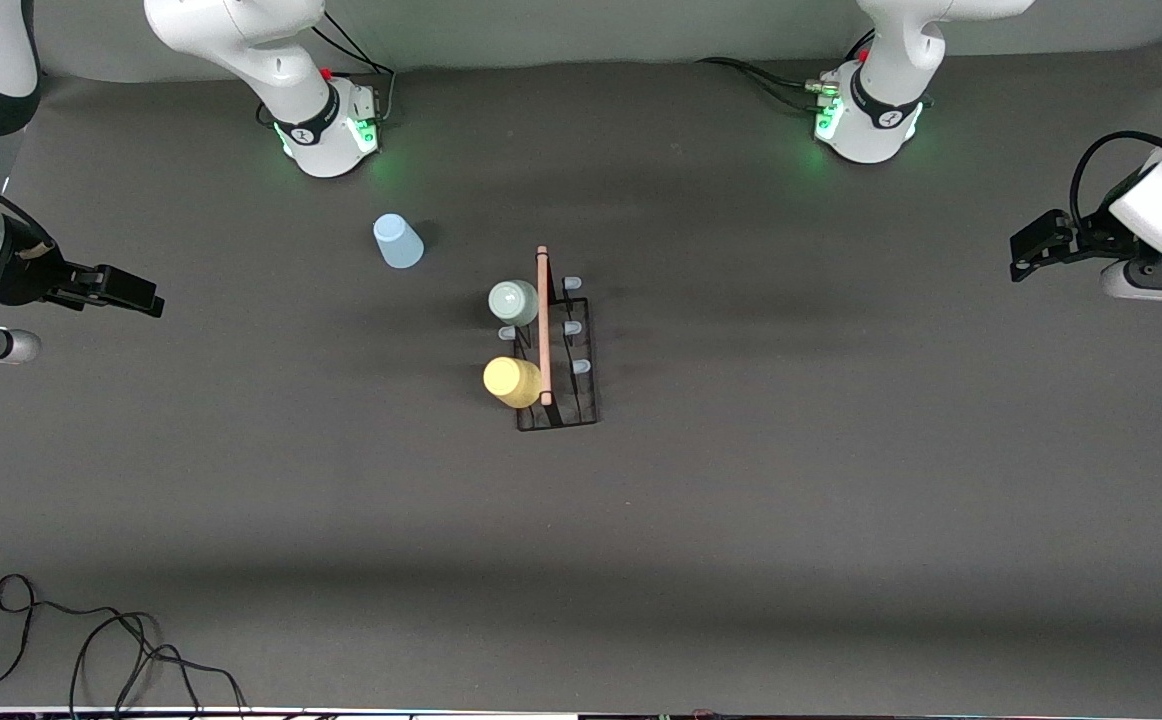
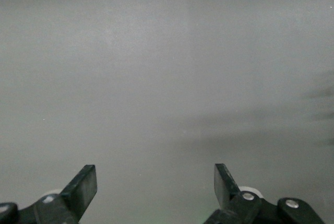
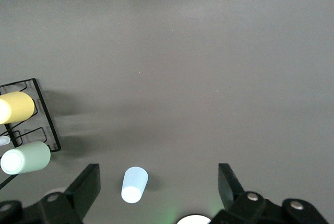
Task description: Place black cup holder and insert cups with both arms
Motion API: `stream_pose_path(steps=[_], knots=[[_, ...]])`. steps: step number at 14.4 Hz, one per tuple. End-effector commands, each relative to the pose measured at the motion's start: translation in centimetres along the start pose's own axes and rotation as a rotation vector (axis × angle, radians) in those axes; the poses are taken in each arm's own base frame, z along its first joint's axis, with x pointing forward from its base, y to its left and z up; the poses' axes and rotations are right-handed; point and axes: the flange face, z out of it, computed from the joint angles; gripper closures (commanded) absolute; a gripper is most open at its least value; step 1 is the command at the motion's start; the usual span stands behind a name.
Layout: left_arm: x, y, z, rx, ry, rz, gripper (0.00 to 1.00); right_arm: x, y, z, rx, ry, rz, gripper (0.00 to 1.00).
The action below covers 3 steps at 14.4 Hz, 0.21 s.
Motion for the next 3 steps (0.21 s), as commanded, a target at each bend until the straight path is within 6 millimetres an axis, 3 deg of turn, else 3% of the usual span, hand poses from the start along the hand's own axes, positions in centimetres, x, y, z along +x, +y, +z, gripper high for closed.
stream_pose_path(steps=[1, 3], knots=[[-0.1, -0.12, -0.41, 0.0, 0.006, 0.009, 0.0, -0.34, 0.24, -0.68, -0.017, 0.016, -0.023, 0.0], [-0.09, -0.04, -0.41, 0.0, 0.006, 0.01, 0.0, -0.35, 0.32, -0.67, -0.017, 0.015, -0.021, 0.0]])
